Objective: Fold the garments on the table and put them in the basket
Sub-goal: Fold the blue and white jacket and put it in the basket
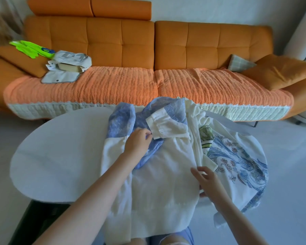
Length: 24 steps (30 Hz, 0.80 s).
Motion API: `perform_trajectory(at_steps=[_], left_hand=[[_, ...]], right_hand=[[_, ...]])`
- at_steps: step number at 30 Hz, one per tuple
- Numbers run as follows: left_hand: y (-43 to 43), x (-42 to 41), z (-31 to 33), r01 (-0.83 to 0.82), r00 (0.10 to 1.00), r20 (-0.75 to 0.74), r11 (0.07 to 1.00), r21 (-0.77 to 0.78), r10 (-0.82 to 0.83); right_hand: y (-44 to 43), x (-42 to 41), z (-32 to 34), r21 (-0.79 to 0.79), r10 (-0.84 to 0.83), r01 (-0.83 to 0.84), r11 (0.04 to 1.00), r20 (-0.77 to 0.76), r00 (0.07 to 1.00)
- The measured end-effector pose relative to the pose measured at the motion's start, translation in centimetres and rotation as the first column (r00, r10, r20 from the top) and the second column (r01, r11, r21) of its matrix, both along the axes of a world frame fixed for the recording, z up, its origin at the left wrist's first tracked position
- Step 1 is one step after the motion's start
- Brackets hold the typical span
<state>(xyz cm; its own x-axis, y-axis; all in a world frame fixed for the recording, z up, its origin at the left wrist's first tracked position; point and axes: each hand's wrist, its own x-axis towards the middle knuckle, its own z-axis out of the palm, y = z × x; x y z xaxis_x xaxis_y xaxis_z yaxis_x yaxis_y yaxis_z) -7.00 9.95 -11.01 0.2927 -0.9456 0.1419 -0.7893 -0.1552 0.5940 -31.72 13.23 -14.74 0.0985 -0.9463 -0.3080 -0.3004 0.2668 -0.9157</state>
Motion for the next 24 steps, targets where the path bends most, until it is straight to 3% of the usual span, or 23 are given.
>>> perform_trajectory(at_steps=[7,13,17,21,24], left_hand=[[-9.9,-8.4,1.1,0.088,0.990,0.104,0.993,0.079,-0.096],[-12.9,-11.7,-0.3,-0.054,0.986,0.168,0.970,0.238,0.013],[-14.1,-11.4,-1.5,-0.144,0.986,0.119,0.960,0.239,0.118],[-14.4,-9.9,-1.8,-0.131,0.990,0.075,0.963,0.236,0.117],[-14.3,-8.0,-0.8,-0.148,0.973,-0.147,0.972,0.185,0.176]], right_hand=[[-2.6,0.2,-0.5,-0.026,-0.023,0.023,0.999,-0.002,1.000],[-3.8,0.5,-2.0,-0.050,-0.005,-0.001,0.999,-0.125,0.992],[-3.3,0.6,-2.7,-0.003,0.061,-0.061,0.998,-0.058,0.996],[-2.3,0.7,-2.2,-0.015,0.069,-0.069,0.998,0.017,0.997],[-1.5,1.0,-1.2,-0.079,0.078,-0.085,0.993,-0.085,0.993]])
